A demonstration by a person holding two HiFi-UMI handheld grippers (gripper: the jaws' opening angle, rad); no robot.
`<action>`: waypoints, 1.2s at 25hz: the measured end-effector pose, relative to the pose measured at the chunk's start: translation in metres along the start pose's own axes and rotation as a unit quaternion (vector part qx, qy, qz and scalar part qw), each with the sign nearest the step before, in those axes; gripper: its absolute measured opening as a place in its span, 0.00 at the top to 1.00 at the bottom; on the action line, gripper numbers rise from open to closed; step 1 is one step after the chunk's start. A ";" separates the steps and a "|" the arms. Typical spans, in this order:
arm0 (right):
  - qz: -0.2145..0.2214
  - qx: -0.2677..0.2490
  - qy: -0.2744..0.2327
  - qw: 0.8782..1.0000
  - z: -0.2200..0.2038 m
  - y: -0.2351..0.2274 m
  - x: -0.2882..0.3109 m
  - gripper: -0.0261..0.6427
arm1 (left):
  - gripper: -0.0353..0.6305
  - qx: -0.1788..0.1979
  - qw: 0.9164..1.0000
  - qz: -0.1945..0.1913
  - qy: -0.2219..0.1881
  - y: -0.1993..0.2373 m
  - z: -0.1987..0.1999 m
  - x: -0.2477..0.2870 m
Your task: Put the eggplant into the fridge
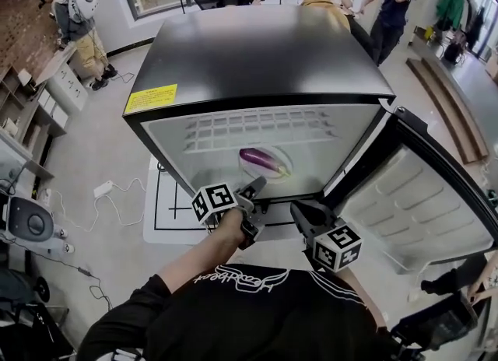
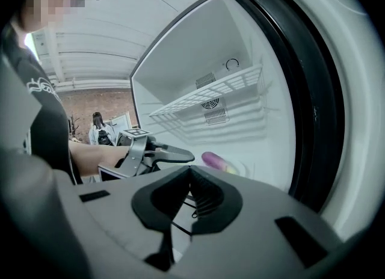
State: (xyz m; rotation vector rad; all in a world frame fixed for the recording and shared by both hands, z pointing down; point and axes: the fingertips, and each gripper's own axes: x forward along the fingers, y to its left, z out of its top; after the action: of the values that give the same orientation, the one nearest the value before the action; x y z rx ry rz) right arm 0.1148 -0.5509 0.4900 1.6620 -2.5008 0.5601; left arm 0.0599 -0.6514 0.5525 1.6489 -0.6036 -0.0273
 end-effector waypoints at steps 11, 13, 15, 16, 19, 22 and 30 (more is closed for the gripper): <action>0.071 -0.027 0.002 0.997 -0.006 0.042 -0.060 0.95 | 0.63 0.284 0.956 -0.067 0.034 -0.068 -0.094 -0.087; 0.089 -0.022 0.003 0.996 -0.009 0.051 -0.071 0.95 | 0.69 0.330 0.939 -0.086 0.041 -0.078 -0.118 -0.101; 0.109 -0.023 0.002 0.994 -0.013 0.063 -0.081 0.95 | 0.88 0.366 0.923 -0.110 0.044 -0.088 -0.138 -0.116; 0.121 -0.022 0.000 0.992 -0.014 0.070 -0.086 0.95 | 0.94 0.380 0.916 -0.122 0.044 -0.093 -0.146 -0.125; 0.159 -0.007 -0.014 0.987 -0.013 0.093 -0.098 0.95 | 0.94 0.417 0.896 -0.148 0.048 -0.104 -0.162 -0.151; 0.170 -0.009 -0.021 0.985 -0.010 0.110 -0.108 0.95 | 0.94 0.448 0.876 -0.170 0.063 -0.107 -0.172 -0.170; 0.151 -0.007 -0.024 0.988 -0.017 0.155 -0.125 0.95 | 0.94 0.494 0.848 -0.184 0.063 -0.103 -0.186 -0.220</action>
State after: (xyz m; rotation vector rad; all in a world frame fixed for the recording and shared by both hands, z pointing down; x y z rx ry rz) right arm 0.0231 -0.3832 0.4333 1.3121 -2.8059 0.5307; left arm -0.0254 -0.3894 0.4207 2.7324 -0.1593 0.1362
